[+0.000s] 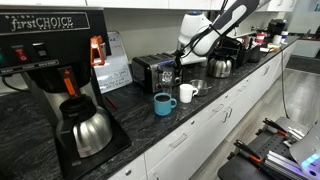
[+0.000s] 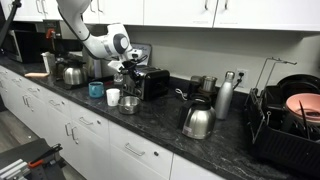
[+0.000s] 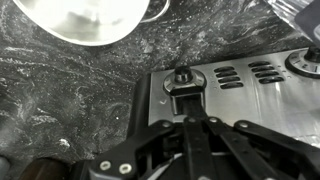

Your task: Push down the lever on the right side of the toaster

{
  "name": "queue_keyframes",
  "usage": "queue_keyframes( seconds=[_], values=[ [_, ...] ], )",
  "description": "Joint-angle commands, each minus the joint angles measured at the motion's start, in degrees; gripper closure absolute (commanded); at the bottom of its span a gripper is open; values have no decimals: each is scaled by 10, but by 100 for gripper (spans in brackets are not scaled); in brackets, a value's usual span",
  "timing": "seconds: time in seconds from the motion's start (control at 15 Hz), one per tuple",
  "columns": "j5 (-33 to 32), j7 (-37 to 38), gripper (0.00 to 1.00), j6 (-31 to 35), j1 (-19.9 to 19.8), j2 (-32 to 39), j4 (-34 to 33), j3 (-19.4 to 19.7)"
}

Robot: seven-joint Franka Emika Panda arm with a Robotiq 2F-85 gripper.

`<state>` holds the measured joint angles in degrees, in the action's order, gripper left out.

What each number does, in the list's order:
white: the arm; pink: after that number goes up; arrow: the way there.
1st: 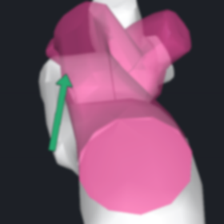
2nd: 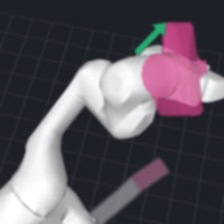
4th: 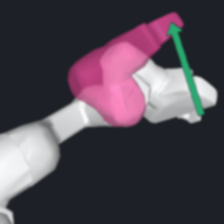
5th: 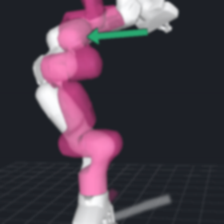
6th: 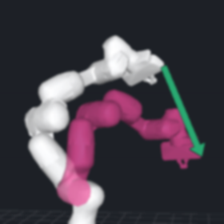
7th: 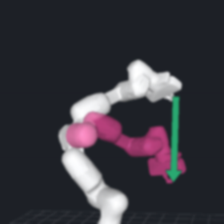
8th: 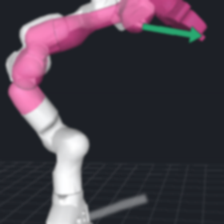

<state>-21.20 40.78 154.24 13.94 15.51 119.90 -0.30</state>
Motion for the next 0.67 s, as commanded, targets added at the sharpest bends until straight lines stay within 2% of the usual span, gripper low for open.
queue_keyframes(
  seconds=[0.0, 0.6],
  values=[
    [9, 9, 100, 20, 8, 22, 5, 7],
    [3, 19, 100, 23, 18, 42, 13, 11]
  ],
)
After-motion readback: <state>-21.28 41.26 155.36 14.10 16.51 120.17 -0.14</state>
